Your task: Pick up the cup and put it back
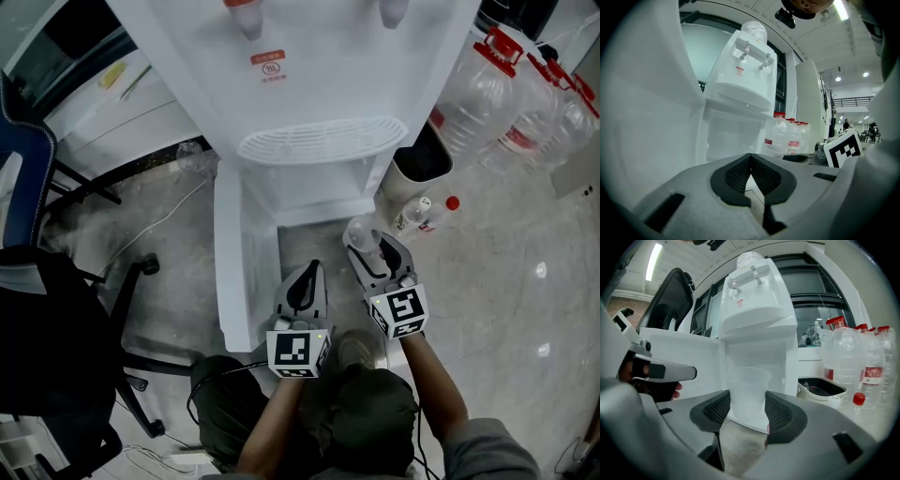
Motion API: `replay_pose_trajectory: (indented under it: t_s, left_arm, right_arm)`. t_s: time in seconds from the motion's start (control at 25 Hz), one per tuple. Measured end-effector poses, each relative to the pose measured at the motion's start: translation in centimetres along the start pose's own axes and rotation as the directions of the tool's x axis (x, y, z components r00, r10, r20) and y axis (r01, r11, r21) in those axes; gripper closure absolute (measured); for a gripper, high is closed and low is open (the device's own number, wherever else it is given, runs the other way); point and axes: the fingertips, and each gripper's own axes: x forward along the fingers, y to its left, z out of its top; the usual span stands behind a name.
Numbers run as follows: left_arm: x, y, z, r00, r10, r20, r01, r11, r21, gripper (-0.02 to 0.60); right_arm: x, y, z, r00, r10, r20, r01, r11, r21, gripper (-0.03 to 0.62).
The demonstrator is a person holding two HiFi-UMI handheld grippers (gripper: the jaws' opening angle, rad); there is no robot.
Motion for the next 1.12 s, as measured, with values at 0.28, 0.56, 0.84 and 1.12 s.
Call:
replay_pose_trajectory:
  t_s: [0.28, 0.56, 0.84, 1.12]
  left_arm:
    - [0.7, 0.5, -0.8, 1.0, 0.024, -0.015, -0.024, 1.0, -0.004, 0.572]
    - [1.2, 0.9, -1.4, 0.999, 0.042, -0.02, -0.042, 0.999, -0.007, 0.572]
    - [1.7, 1.6, -2.1, 0.998, 0.056, -0.034, -0.056, 0.998, -0.013, 0.572]
    - [2.2, 2.5, -2.9, 0.996, 0.071, -0.047, -0.071, 0.997, -0.017, 0.572]
  right_arm:
    - [2.2, -1.1, 0.2, 1.0, 0.015, 0.003, -0.015, 1.0, -0.025, 0.359]
    - [5.1, -1.5, 0.8, 1.0, 0.028, 0.011, -0.028, 0.998, -0.064, 0.359]
    - [9.2, -2.3, 0.8, 1.0, 0.027, 0.0, -0.026, 0.995, -0.1, 0.359]
    - [14.4, -3.2, 0.0, 0.999, 0.026, -0.029, -0.029, 0.992, -0.119, 0.359]
